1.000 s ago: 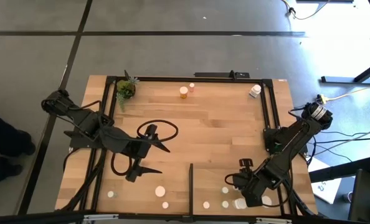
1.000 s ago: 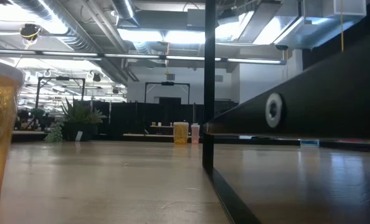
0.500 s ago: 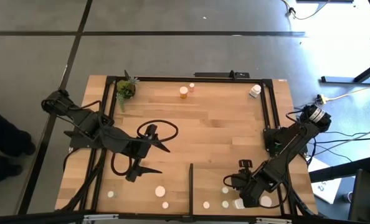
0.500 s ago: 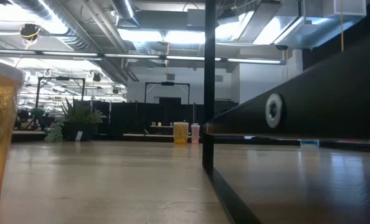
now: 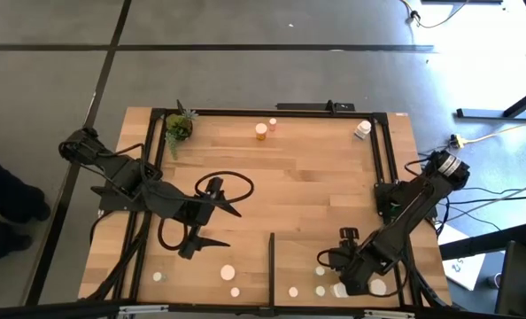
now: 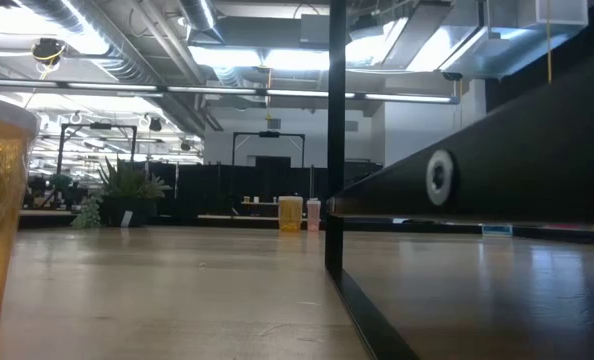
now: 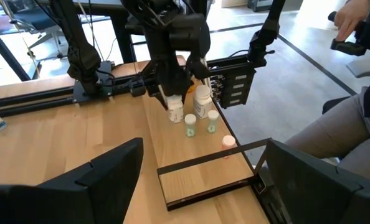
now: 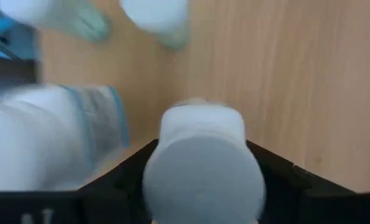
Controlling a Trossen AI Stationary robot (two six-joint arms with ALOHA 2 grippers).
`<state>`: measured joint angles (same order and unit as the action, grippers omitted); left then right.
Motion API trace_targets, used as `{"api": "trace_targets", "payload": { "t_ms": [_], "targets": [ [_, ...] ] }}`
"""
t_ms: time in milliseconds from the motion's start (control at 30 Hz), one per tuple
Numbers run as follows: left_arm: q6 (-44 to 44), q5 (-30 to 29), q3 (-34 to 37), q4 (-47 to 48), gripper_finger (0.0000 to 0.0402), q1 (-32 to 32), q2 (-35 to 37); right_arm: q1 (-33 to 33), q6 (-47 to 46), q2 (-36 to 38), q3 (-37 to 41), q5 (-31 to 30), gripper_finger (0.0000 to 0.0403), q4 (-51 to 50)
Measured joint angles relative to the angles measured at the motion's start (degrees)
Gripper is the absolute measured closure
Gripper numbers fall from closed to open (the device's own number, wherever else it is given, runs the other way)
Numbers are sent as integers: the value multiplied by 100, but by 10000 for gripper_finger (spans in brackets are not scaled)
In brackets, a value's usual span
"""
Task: Pick and place medicine bottles onto shelf by color
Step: Put the bottom white pill bottle on the shelf aligned with the other white pill bottle
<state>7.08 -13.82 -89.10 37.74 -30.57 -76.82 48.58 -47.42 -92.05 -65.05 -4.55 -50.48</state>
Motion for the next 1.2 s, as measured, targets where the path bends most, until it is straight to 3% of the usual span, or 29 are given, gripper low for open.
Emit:
{"api": "trace_targets", "payload": {
  "t_ms": [233, 667, 1200],
  "targets": [
    [-1, 0, 0, 22, 71, 0, 0, -2, 253, 4, 1, 4, 159, -11],
    [-19, 0, 0, 39, 71, 0, 0, -2, 286, 11, -25, 10, 161, 11],
    [-12, 3, 0, 152, 71, 1, 0, 0, 291, 28, -735, 63, 161, -588]
  ]
}}
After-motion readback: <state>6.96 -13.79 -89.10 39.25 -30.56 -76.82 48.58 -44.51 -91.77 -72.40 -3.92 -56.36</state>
